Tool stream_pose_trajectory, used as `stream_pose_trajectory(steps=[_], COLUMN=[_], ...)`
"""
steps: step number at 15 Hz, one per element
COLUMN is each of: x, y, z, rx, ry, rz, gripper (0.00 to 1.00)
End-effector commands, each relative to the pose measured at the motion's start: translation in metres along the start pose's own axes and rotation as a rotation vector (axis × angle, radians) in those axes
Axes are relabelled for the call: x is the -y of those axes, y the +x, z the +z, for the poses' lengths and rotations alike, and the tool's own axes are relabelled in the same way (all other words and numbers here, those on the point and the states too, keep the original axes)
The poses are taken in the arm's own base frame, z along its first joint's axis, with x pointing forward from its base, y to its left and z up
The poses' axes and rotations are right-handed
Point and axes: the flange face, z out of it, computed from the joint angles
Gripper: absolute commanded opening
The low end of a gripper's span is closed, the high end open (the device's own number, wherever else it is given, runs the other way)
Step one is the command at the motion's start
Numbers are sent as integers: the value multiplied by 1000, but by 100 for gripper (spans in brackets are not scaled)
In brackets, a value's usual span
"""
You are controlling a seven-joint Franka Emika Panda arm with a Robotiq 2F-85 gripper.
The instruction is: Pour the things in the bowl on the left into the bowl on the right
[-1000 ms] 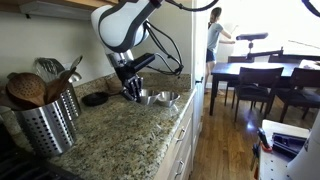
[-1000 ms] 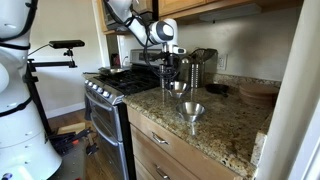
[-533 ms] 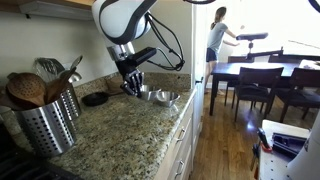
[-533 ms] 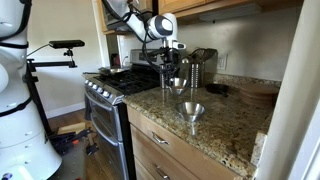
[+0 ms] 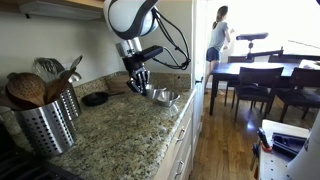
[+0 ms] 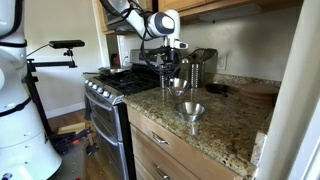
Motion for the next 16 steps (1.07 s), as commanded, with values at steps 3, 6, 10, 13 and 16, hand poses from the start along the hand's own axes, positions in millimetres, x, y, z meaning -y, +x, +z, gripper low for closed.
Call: stream_pose_trajectory(steps=[3,6,10,13,16], x=[-13,-20,-26,-30,-34], y=[-13,-10,-2,3,9], z=[-1,2,2,1,-4], rx=[-28,-28,-23,-31,-48], ry=[51,49,50,64,87], rz=[-8,-8,-10,-12,-10], gripper=[4,4,4,4,4])
